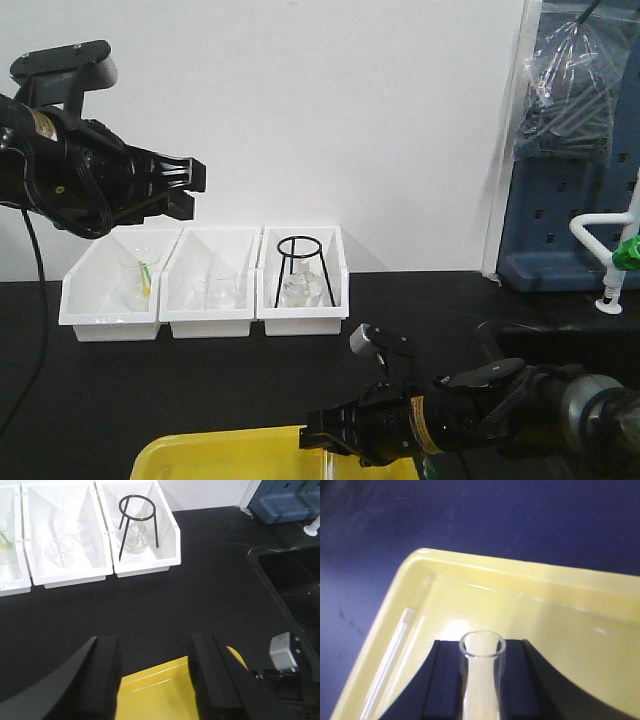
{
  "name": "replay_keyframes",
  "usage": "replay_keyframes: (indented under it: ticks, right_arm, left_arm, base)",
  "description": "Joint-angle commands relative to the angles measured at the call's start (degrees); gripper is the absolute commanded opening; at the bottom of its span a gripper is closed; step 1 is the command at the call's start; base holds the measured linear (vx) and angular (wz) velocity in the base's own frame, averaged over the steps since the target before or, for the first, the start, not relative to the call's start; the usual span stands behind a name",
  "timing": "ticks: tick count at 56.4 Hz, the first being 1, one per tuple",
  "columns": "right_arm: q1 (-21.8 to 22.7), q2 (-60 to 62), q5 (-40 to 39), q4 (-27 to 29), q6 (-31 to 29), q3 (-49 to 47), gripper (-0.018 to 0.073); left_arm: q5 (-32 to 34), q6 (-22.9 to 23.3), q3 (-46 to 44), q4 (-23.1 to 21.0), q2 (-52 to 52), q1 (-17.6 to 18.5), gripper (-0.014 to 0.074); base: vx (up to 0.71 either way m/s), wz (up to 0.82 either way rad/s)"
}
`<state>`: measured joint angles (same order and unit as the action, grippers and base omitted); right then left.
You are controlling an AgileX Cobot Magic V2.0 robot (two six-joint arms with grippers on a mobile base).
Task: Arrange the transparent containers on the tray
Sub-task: 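Lay the tube flat in the tray and open the right gripper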
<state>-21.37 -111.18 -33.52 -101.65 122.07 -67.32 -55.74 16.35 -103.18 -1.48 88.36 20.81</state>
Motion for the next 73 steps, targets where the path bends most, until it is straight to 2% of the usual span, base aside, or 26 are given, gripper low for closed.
replay_keyframes:
  ticks: [1,19,27,35,49,57,67,73]
  right_arm:
    - [0.23,1.22,-0.23,-0.79,-0.16,-1.86,-0.0011]
    - [0.23,-2.81,3.87,-0.46,-0.16,-1.86,-0.0006]
    - [0.23,-3.26,6.1,-0.56,-0.16,-1.86,0.0033]
    - [0.23,-3.26,8.14,-0.56,-0.16,-1.86,0.0137]
    - [0.23,-3.26,8.94,-0.56,-0.16,-1.86,0.0414]
    - [0.23,-3.26,8.42,-0.56,-0.16,-1.86,0.0505]
    - [0.23,-2.81,4.49,-0.56,-0.16,-1.86,0.0511]
    - [0.23,-0.88,1.72,-0.7,-0.2,-1.86,0.0465]
  left_arm:
    - [3.8,-0.09,-1.73,-0.17,-2.51,0.35,0.0443]
    - [3.86,-0.09,-1.73,-0.17,-2.51,0.35,0.0443]
    - [3.91,-0.09,-1.73,-0.17,-2.51,0.35,0.0443]
    - [3.91,-0.09,-1.73,-0.17,-2.51,0.35,0.0443]
    - [3.91,-0.09,-1.73,-0.17,-2.51,0.35,0.0443]
    - [3.91,-0.09,-1.73,-0.17,-2.51,0.35,0.0443]
    - [3.91,-0.09,-1.73,-0.11,-2.51,0.35,0.0443]
    - [3.97,-0.76,-1.73,-0.04,-2.51,0.35,0.0439]
  base:
    - [0.0,0.0]
    - [0.0,0.0]
    - [0.0,0.0]
    - [0.0,0.0]
    - [0.0,0.0]
    - [0.0,0.0]
    - [0.0,0.0]
    - [0.0,0.0]
